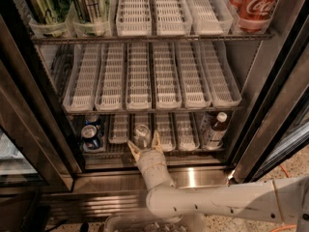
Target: Pick 7up can from bottom shelf of fridge
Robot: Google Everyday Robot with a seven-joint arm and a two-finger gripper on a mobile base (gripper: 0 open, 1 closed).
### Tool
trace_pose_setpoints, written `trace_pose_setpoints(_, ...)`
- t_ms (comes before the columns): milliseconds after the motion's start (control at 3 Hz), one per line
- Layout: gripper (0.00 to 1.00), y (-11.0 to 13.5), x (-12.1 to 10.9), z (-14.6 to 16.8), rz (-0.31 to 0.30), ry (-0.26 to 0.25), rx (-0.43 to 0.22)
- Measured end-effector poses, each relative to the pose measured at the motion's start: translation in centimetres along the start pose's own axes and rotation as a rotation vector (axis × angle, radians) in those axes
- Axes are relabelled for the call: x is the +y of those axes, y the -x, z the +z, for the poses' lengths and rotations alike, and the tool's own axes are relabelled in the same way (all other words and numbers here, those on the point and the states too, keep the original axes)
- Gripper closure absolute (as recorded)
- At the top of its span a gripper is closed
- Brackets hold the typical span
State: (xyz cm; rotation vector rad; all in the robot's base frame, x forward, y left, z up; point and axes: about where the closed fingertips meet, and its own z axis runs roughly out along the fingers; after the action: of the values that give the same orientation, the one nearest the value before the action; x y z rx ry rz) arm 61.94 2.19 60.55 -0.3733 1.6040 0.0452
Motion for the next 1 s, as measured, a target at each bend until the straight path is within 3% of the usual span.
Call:
trace_pose_setpoints(667, 0.31, 0.4, 0.3, 1.3, 0.071, 0.008, -0.002)
trace_pose_setpoints(1000, 0.41, 0.3, 0.2, 1.8, 0.098, 0.002, 0.003)
